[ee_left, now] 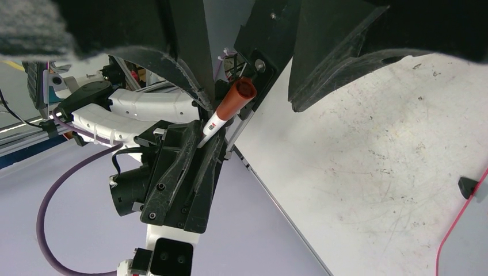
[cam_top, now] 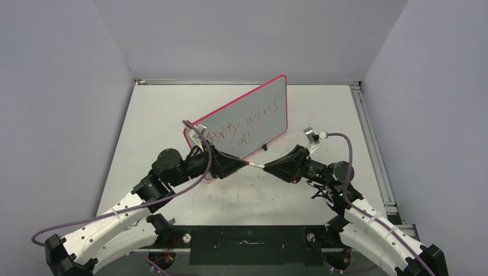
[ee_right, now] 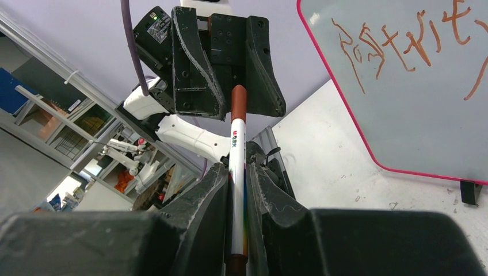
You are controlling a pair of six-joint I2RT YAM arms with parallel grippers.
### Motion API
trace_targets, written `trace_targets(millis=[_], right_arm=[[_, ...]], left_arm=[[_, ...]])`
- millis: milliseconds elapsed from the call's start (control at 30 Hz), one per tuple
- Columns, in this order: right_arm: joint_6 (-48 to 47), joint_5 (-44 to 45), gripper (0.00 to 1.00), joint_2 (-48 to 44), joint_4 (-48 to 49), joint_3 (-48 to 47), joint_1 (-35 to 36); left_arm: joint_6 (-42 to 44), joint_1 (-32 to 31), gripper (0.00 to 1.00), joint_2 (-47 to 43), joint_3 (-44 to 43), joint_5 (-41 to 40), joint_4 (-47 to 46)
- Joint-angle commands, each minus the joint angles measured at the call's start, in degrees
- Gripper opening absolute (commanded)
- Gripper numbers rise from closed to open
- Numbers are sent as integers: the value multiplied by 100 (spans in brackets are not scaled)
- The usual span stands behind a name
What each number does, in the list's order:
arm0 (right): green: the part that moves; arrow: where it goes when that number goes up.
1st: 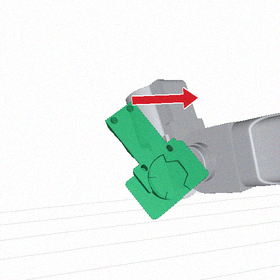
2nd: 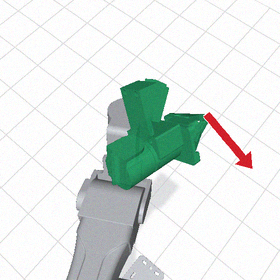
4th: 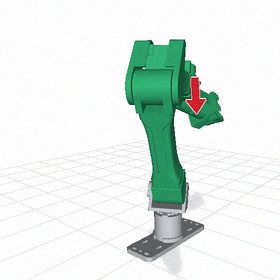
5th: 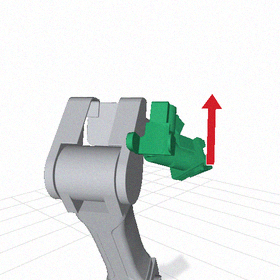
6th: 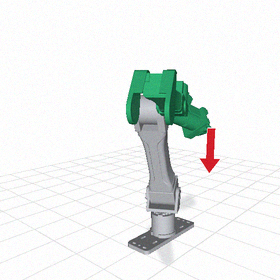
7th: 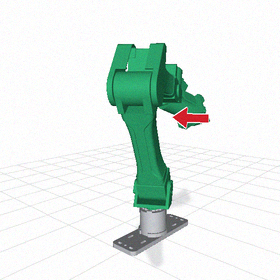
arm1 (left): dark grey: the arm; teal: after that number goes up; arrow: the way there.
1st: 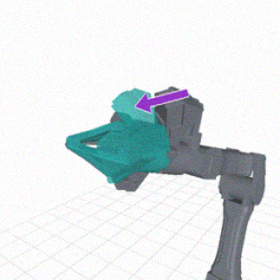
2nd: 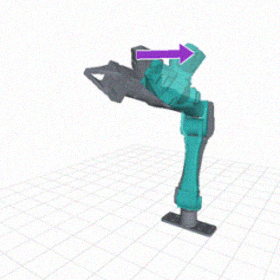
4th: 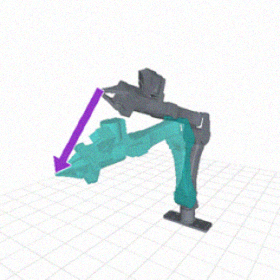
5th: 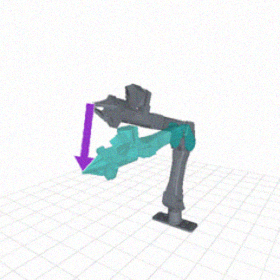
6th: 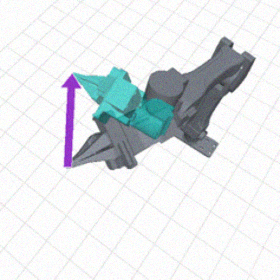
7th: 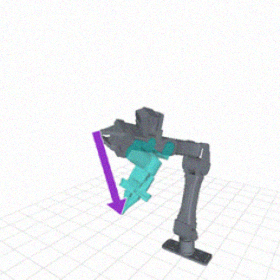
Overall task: Write a sentence on the whiteboard
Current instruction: Close the whiteboard marker at the center of the board.
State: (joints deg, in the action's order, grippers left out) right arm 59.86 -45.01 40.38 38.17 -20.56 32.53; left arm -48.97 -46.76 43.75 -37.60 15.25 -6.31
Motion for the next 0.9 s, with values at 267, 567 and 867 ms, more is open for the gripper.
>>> trace_targets(millis=[267, 567, 867], right_arm=[[40, -132, 5, -5, 464, -3, -43], [45, -155, 5, 12, 482, 1, -39], [53, -95, 5, 111, 608, -18, -34]], left_arm=[[-130, 43, 48, -119, 34, -28, -637], [-241, 53, 36, -74, 126, 62, -844], [-393, 38, 19, 46, 245, 256, -1013]])
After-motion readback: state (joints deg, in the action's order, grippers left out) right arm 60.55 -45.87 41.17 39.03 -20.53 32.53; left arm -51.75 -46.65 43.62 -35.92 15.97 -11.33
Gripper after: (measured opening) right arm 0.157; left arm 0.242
